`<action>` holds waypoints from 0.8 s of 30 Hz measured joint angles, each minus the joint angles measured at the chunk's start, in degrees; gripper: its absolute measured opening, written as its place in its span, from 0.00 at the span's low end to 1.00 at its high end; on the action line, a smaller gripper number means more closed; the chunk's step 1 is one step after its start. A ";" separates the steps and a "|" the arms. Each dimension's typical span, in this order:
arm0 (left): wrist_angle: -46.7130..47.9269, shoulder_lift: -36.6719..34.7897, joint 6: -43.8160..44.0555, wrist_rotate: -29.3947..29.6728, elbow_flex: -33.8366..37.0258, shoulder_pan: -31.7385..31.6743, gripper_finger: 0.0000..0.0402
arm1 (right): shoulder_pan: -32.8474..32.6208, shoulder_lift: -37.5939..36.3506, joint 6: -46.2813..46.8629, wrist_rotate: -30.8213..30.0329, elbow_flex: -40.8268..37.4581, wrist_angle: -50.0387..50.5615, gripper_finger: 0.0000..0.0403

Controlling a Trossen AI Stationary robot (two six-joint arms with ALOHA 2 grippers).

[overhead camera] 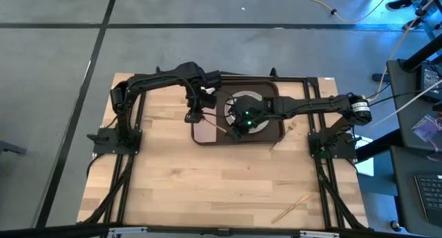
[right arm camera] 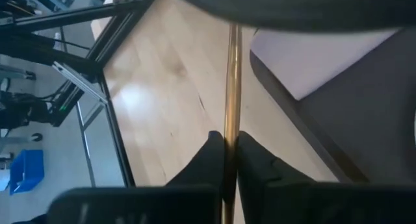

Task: Set up tray
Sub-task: Put the gold spoon on the light brown napkin

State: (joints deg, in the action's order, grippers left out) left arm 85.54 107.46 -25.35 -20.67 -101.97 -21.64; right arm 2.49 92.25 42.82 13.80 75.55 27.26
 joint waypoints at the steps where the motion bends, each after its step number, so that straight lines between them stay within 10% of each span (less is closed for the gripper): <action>1: 0.03 0.00 0.65 -0.07 0.00 -0.03 0.09 | -0.03 0.00 -0.03 0.03 0.00 0.45 0.05; 13: 4.40 -4.79 4.03 0.67 -0.28 -5.03 0.44 | -0.14 -0.04 -0.60 0.67 0.00 6.94 0.03; 24: -13.85 -24.66 16.23 -5.98 3.43 -16.51 0.44 | -0.14 -8.96 -3.06 -13.13 -0.01 11.24 0.03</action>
State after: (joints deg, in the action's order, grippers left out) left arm 71.69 82.80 -9.13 -26.64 -98.54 -38.15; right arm 2.35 83.29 39.76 0.68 75.53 38.50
